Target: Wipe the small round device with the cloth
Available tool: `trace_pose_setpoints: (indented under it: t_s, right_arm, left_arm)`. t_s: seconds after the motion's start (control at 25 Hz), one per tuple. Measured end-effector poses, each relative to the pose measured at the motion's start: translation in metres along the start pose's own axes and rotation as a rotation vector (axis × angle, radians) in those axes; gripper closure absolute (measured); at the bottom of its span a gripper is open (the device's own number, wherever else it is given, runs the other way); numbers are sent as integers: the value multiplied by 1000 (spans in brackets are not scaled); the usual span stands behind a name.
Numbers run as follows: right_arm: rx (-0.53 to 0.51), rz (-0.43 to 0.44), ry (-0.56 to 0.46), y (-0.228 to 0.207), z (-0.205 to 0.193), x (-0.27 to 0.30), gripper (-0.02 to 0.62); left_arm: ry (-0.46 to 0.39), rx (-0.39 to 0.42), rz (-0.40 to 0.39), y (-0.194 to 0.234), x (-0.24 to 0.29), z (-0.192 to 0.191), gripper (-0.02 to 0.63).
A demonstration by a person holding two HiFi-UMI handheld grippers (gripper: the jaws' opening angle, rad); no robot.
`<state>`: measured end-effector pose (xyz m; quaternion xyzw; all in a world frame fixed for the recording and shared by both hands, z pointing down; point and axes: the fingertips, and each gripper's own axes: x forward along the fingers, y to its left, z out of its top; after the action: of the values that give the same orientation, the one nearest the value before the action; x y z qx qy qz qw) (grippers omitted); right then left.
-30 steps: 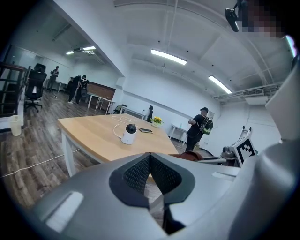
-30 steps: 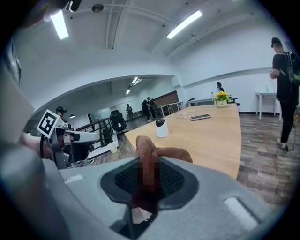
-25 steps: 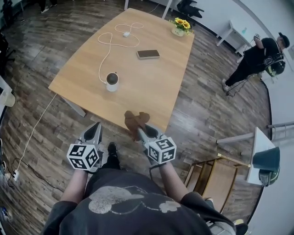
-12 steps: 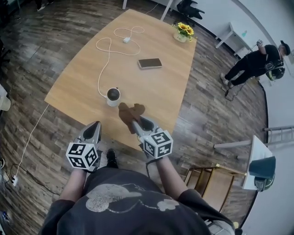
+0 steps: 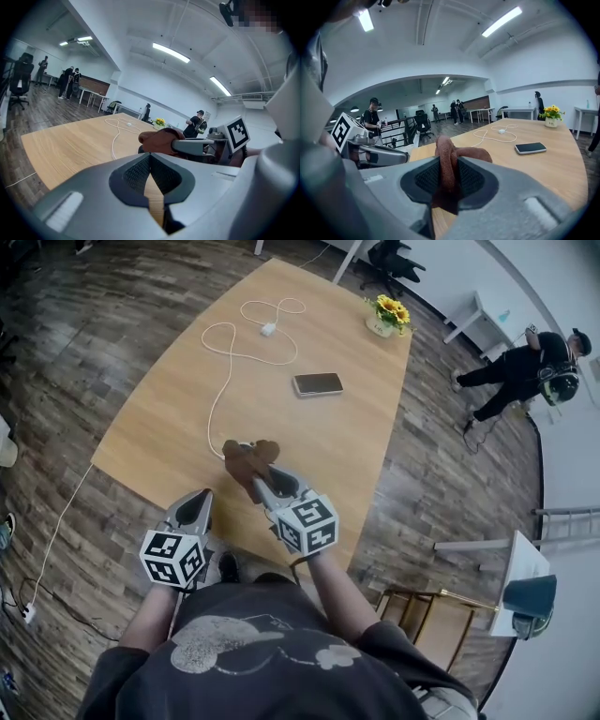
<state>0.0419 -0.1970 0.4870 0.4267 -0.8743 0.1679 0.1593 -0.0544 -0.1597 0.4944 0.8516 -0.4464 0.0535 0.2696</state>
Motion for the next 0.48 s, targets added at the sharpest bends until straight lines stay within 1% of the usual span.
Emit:
trace_pose_setpoints:
  t_s: [0.16, 0.32, 0.48]
  right_arm:
    - [8, 3, 27, -8, -2, 18, 518]
    - [35, 9, 43, -20, -7, 22, 518]
    - [65, -1, 70, -35, -22, 17, 518]
  left_arm:
    - [7, -8, 8, 3, 7, 1, 588]
    - [4, -21, 38, 4, 10, 2, 588]
    - [-3, -29, 78, 8, 7, 4, 588]
